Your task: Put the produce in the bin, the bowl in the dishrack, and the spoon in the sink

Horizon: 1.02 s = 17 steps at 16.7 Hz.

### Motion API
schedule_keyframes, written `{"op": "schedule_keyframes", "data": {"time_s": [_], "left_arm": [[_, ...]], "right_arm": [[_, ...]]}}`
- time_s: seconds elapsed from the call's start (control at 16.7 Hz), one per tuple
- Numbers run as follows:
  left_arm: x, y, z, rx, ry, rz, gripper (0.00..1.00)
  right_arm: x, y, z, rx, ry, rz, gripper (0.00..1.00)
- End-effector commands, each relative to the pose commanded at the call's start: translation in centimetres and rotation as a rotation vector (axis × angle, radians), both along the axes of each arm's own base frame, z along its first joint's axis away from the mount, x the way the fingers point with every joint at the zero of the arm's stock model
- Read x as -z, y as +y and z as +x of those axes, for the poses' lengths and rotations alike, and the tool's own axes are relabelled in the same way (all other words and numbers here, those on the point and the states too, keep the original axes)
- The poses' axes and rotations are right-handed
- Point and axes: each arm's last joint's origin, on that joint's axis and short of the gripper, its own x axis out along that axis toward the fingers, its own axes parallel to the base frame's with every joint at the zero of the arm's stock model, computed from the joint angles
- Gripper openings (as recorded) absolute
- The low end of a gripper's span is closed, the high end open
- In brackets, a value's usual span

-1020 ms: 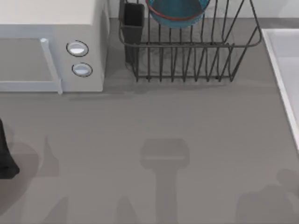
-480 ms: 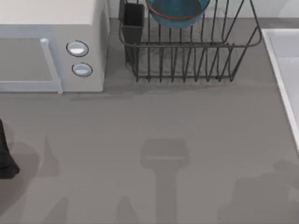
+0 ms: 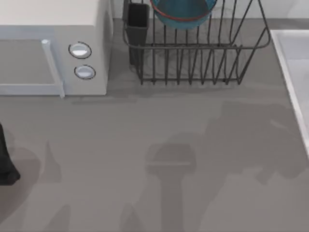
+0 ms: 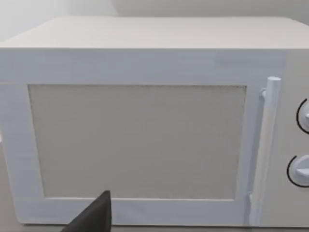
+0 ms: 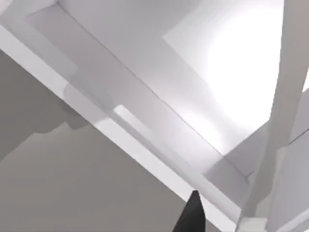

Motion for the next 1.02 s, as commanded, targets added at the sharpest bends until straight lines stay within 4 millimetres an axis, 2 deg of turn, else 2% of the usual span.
{"op": "schedule_keyframes", "data": {"time_s": [0.24, 0.48, 0.66, 1.02], "left_arm": [[0.0, 0.0, 0.0, 0.000, 0.000, 0.000, 1.00], [0.0, 0.0, 0.0, 0.000, 0.000, 0.000, 1.00], [0.0, 0.0, 0.0, 0.000, 0.000, 0.000, 1.00], [0.0, 0.0, 0.0, 0.000, 0.000, 0.000, 1.00]], "right_arm": [[0.9, 0.8, 7.2, 0.007, -0.033, -0.007, 0.00], [3.2, 2.4, 11.5, 0.020, -0.055, -0.010, 0.00], [4.2, 3.2, 12.8, 0.027, -0.063, -0.011, 0.00], [4.4, 3.0, 12.8, 0.034, -0.064, -0.011, 0.00]]}}
